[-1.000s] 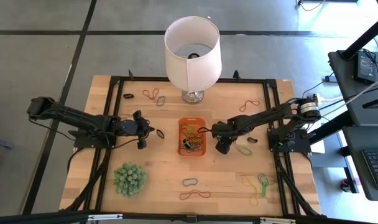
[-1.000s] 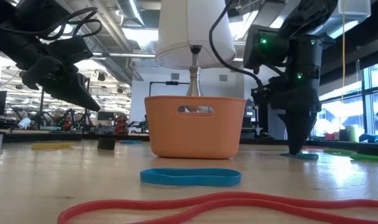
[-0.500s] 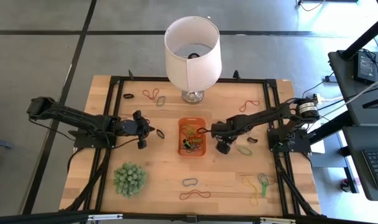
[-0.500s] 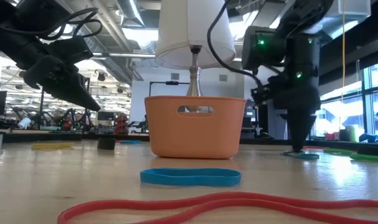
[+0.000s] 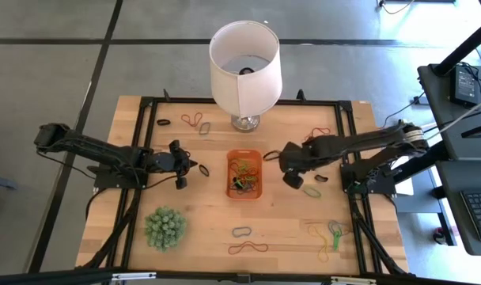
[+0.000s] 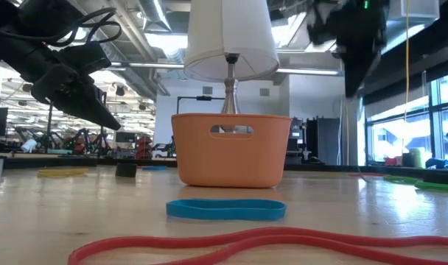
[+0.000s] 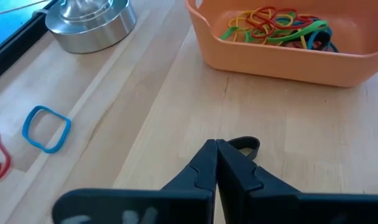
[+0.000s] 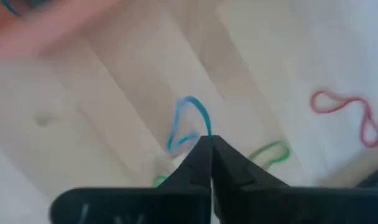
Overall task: Pick and place rubber bands into bin
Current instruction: Put the blue rubber band into the orange bin
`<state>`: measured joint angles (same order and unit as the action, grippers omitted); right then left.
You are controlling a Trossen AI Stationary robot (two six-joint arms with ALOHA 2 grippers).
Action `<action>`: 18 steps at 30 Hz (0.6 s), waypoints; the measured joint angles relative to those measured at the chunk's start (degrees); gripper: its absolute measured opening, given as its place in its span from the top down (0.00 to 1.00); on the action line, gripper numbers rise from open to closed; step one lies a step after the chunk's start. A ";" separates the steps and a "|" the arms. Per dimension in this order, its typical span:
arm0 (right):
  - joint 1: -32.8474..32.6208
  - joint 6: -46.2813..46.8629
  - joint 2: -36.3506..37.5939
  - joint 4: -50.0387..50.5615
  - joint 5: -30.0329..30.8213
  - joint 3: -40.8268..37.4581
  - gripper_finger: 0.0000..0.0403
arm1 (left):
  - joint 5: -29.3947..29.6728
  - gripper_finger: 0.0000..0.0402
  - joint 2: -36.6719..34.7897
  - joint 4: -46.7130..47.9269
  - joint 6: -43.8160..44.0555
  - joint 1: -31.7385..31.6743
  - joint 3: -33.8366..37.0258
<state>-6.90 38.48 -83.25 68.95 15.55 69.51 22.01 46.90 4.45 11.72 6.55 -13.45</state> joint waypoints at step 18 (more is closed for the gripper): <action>1.18 -18.01 -11.51 1.54 10.66 31.91 1.00 | -0.08 0.99 0.01 -0.46 0.02 0.00 0.00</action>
<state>-5.72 20.47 -94.76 70.49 26.21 101.43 21.93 46.92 3.99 11.74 6.55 -13.45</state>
